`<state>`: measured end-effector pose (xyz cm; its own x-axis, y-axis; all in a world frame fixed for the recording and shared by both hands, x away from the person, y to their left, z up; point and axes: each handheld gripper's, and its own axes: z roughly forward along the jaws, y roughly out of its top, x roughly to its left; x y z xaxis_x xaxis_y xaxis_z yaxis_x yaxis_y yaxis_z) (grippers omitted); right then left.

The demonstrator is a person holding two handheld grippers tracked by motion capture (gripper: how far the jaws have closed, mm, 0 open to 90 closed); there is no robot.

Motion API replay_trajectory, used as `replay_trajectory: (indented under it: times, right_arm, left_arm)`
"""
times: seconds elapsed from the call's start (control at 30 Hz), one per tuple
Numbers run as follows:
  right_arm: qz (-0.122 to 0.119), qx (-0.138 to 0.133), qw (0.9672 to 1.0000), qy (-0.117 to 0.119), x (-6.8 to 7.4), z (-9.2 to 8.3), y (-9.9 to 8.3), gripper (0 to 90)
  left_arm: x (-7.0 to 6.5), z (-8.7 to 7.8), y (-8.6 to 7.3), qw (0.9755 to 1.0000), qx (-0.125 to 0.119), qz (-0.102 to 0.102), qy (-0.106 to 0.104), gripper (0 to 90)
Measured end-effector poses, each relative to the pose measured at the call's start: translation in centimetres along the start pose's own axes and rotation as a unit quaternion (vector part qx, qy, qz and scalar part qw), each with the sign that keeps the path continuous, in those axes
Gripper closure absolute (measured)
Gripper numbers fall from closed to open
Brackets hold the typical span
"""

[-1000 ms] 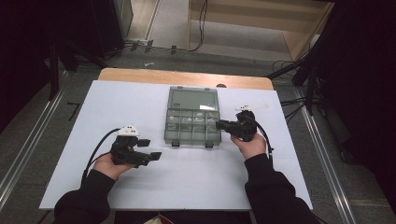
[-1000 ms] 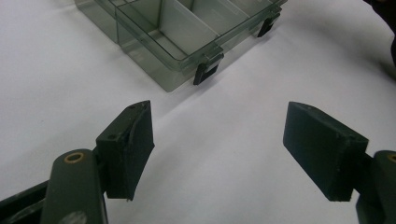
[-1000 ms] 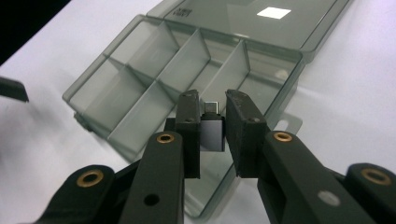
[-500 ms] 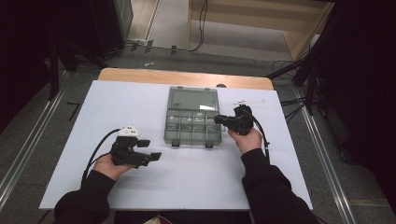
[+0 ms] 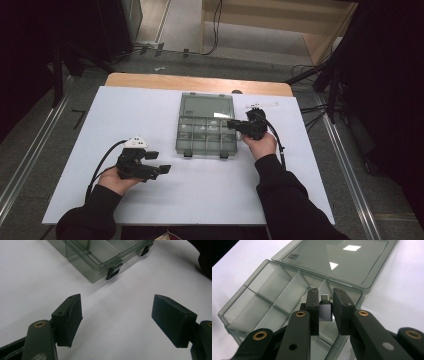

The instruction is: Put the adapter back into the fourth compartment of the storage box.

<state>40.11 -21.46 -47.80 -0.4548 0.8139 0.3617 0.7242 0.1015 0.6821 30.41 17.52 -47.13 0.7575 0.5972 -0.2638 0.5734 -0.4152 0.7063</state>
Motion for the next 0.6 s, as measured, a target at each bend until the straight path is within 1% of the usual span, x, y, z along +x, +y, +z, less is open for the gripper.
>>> replay_trajectory:
  times: [0.33, 0.4, 0.5, 0.6]
  right_arm:
    - [-0.002, 0.01, 0.9999, -0.005, -0.1, 1.1, 0.3, 73.4]
    - [-0.001, 0.015, 0.9999, -0.002, -0.2, 1.2, 0.3, 72.4]
    - [-0.007, 0.009, 0.9999, -0.002, -0.1, 1.1, 0.3, 62.7]
    - [-0.01, 0.0, 1.0, -0.001, -0.1, 0.8, 0.3, 55.3]
  left_arm:
    - [0.1, -0.3, -0.3, 1.0, 0.001, -0.003, 0.003, 25.2]
    - [0.0, -0.3, -0.3, 1.0, 0.0, -0.003, 0.004, 25.2]
    - [0.1, -0.3, -0.3, 1.0, 0.0, -0.003, 0.005, 25.2]
    - [0.2, -0.4, -0.3, 1.0, -0.001, -0.003, 0.004, 25.2]
